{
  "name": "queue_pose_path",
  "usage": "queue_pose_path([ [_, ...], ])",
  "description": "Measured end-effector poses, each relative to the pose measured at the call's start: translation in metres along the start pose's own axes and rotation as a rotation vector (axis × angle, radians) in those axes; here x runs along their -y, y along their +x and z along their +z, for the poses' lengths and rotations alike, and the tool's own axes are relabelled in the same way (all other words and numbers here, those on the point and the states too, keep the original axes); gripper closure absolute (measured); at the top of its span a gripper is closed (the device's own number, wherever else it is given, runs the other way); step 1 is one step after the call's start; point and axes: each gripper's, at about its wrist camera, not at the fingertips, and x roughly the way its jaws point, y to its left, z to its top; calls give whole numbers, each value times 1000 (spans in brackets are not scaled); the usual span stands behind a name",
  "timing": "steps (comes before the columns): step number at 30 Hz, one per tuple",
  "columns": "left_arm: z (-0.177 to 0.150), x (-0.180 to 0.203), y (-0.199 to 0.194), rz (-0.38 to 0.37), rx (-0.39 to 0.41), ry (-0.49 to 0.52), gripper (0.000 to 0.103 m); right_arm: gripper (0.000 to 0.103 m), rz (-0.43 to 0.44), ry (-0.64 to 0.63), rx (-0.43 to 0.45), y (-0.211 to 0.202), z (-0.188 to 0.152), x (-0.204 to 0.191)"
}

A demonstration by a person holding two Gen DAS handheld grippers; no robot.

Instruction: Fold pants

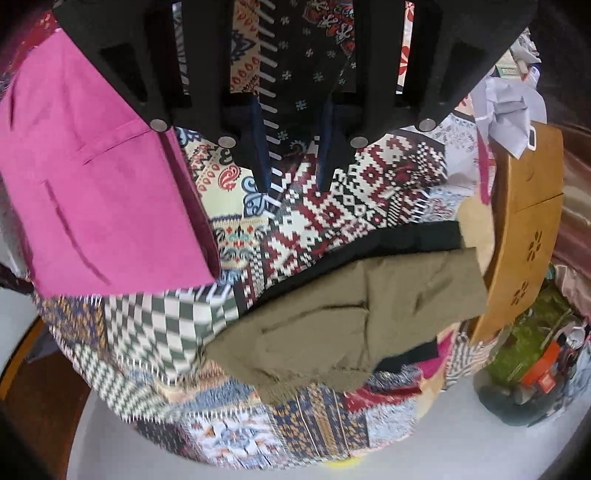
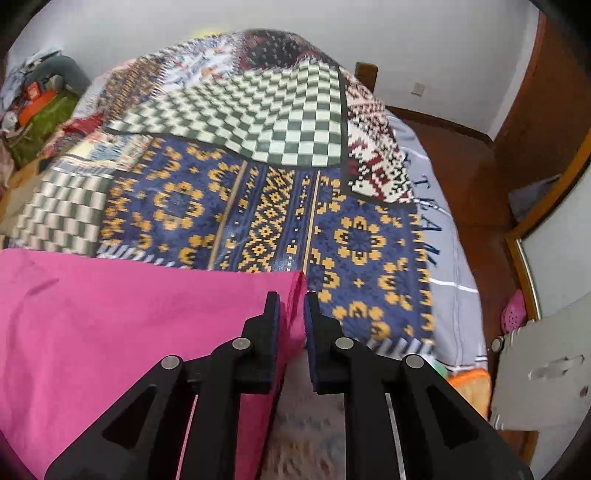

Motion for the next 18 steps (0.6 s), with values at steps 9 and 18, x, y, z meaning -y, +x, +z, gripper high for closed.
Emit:
queue_pose_path([
  [9,30,27,-52,-78,129,26,64,55,161,-64,102,-54,9,-51],
  [18,50,71,-54,-136,146,94,30,40,393,-72,24,-34,17,-126],
])
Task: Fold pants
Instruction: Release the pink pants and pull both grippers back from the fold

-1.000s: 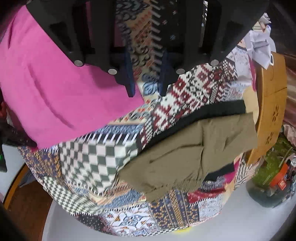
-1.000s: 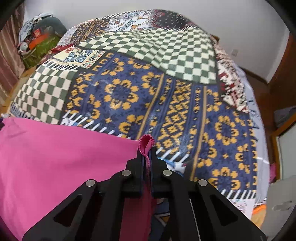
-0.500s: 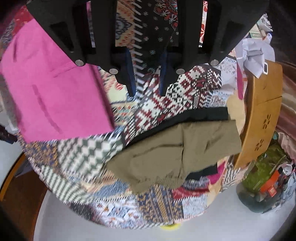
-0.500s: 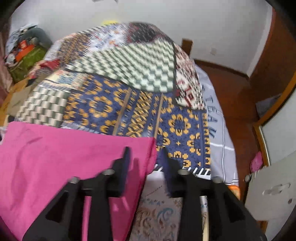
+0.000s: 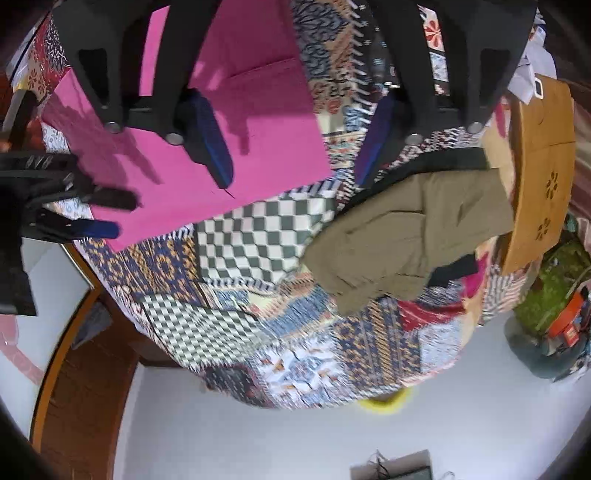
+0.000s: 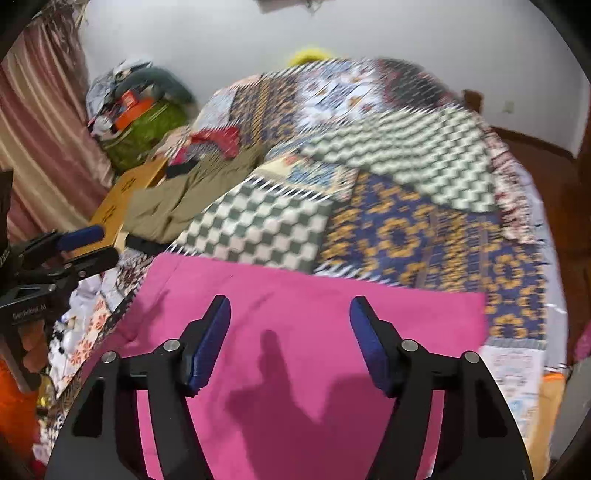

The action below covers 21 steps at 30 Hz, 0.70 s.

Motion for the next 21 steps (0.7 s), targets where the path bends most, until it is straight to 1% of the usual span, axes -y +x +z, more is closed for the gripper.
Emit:
queue_pose_path([
  [2,-2,8,16,-2,-52,18,27,40,-3,-19,-45,15,-3,-6],
  [4,-11,17,37,16,-133,57,27,40,-10,-26,-109,33,-10,-8],
  [6,-23,22,52,22,-185,86,26,40,-7,-19,-167,47,-20,-7],
  [7,-29,24,58,30,-195,98,26,40,-2,-15,-189,51,-26,-6],
  [8,-34,25,56,43,-162,99,22,39,-1,-7,-182,50,-31,-5],
  [9,-37,25,54,57,-147,101,16,39,-4,-2,-168,47,-35,-4],
  [10,-38,25,52,73,-138,107,15,39,-10,-10,-161,42,-39,-5],
  [15,-51,25,37,102,-102,111,15,39,-32,-33,-154,21,-58,-5],
  [18,-56,22,28,104,-93,90,15,39,-50,-38,-142,10,-69,-5],
  [21,-62,18,19,106,-89,62,15,39,-52,-14,-134,1,-77,-1],
])
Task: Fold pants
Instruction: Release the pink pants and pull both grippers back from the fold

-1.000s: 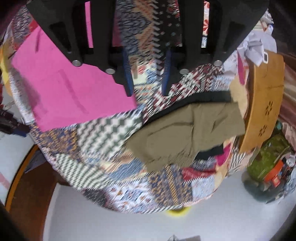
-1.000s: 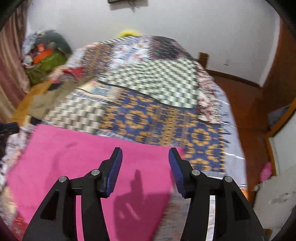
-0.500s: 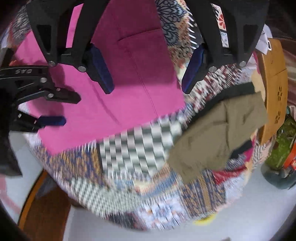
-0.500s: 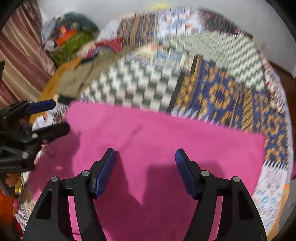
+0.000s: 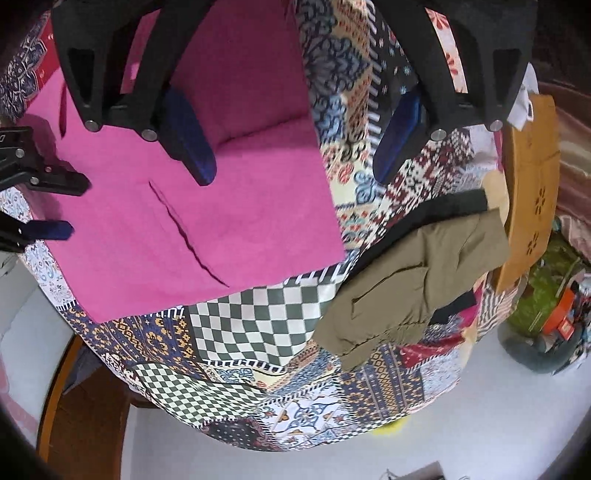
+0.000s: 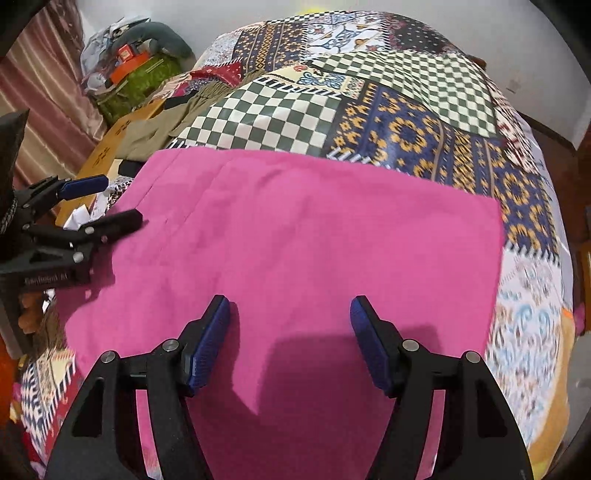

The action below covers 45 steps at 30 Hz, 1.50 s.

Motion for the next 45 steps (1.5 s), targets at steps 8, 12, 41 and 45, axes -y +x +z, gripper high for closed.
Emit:
queue_pose_path([
  [8,-32,-7,-26,18,27,-14,6,33,-31,49,22,-23,-33,5],
  [12,-49,-13,-37,44,33,-27,5,31,-42,71,30,-33,-50,6],
  [41,-78,-5,-59,-471,-124,-439,6,29,-14,-44,58,-24,-42,-45],
  [45,-73,-6,-42,-559,-147,-529,5,28,-2,-57,51,-24,-43,-46],
])
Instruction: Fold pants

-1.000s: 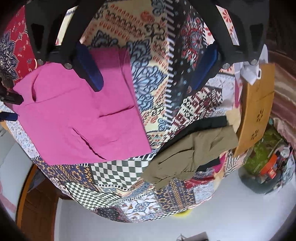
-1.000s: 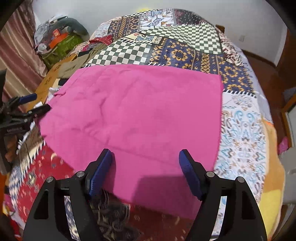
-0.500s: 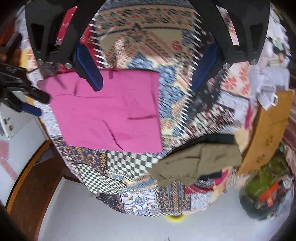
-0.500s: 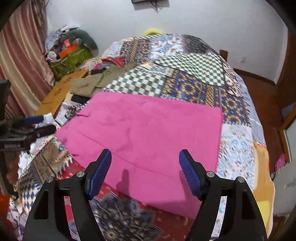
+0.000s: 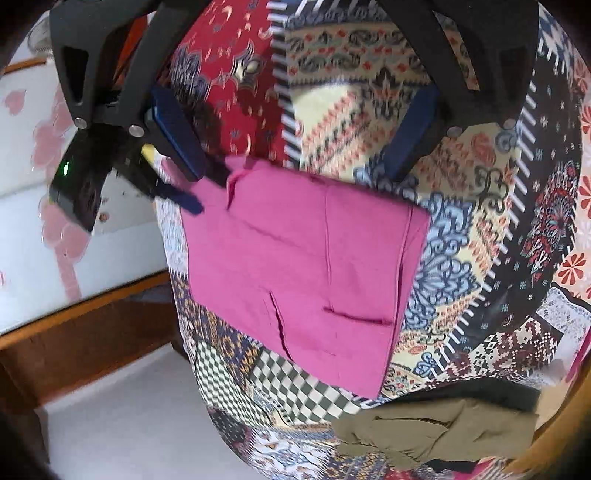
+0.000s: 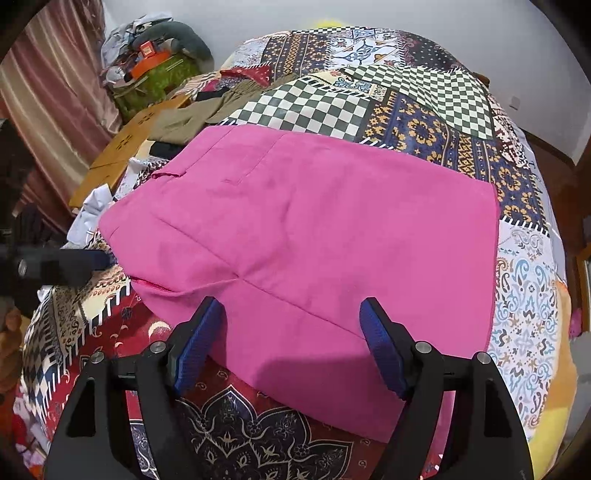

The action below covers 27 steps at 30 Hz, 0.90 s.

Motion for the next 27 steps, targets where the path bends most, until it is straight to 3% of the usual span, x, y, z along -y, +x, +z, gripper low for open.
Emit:
queue_pose_path([
  [7,15,8,15,26,11,8,4,25,38,16,-6,3,0,4],
  [8,17,9,15,40,17,19,8,25,42,17,-6,3,0,5],
  [10,19,14,15,122,46,41,29,24,49,17,-6,3,-1,5],
  [12,20,12,14,193,74,47,59,24,55,16,-6,3,-1,5],
  [15,22,9,15,211,105,29,73,24,64,15,-5,3,-2,6],
  [23,3,18,-19,318,231,141,86,27,95,23,9,-5,-3,6],
  [27,-12,19,-46,450,307,246,87,27,109,66,34,-16,-8,14],
])
